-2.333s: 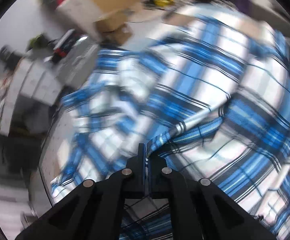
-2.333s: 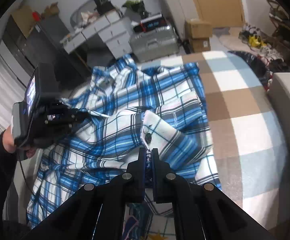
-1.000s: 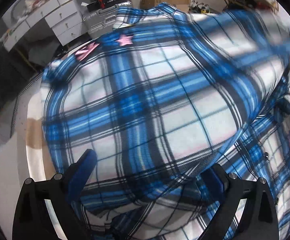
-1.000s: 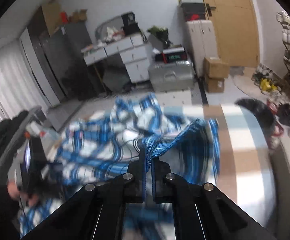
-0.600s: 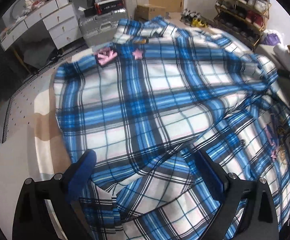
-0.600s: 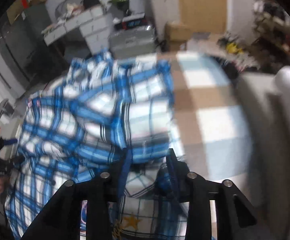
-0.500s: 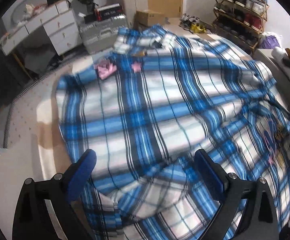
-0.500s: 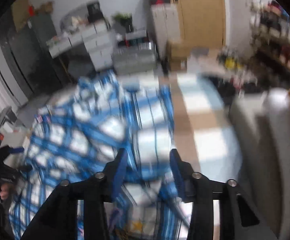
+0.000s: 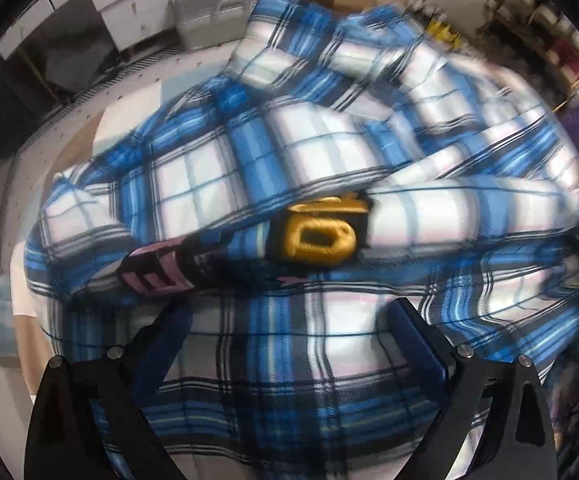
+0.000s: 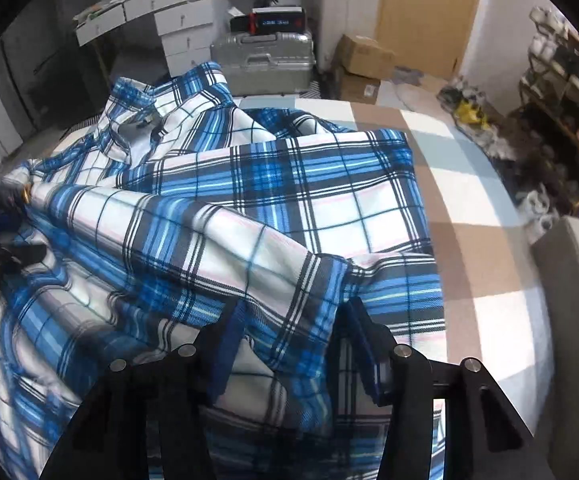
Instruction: Fold large clothes
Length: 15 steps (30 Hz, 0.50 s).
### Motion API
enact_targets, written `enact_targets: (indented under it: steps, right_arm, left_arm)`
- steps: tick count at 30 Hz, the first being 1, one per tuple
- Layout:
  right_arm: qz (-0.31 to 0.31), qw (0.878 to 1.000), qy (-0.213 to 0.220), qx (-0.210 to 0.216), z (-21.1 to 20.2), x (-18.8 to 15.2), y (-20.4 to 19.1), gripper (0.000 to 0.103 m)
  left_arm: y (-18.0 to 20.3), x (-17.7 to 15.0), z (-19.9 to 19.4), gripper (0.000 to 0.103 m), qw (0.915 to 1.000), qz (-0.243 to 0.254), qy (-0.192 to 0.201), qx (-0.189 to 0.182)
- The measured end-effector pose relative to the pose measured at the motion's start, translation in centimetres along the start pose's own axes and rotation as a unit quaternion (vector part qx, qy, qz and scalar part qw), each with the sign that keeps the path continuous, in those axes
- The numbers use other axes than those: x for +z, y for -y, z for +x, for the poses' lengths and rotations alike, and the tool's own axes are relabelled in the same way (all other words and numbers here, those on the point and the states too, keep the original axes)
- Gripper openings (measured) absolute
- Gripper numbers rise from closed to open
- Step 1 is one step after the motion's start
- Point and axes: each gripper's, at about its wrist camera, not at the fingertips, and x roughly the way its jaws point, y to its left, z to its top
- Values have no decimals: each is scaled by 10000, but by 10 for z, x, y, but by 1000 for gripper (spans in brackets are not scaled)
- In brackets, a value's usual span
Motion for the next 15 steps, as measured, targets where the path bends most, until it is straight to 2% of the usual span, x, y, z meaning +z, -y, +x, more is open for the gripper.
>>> enact_targets:
  steps: [1,3,4,5,7,8,9,10,11,13,15]
  right_arm:
    - [-125,9996,230,-44,-11,0,-3,49]
    - [-397,9972,615,-153,-26,-3,-8,51]
    - [-564,9966,570,-205,-25,-6,-12,52]
    - [-687,9966,396,-236,-19,-8,-15,54]
    - [-698,9975,-73,-111,-1,-17,-10,53]
    - [-620,9979,-176,7,3,-19,-6,52]
    - [-473,9987,-163,106,-3,-22,0,52]
    - [-308,9994,-81,122,-17,-25,8,52]
    - [-202,9996,30,207,-31,-30,15,53]
    - [44,9974,434,578,-79,-44,31,54]
    - [194,9908,889,1004,-130,-62,43,55]
  left_arm:
    - [-3,1,-3,97,10000,11,7,-27]
    - [-8,1,-15,97,9996,9,266,54]
    - [-13,-4,-24,97,9983,10,549,188]
    - [-16,-9,-22,97,9982,-25,541,260]
    - [-23,-22,-2,97,9998,-97,-21,181]
    - [-25,-32,-7,97,9998,-65,128,118]
    - [-24,-41,-16,97,9994,-6,270,226]
    - [-24,-52,-28,97,9987,-21,424,294]
    - [-24,-62,-39,97,9981,-61,579,208]
    - [-20,-92,-66,97,9960,-47,858,-238]
    - [-13,-120,-84,97,9959,59,893,-138]
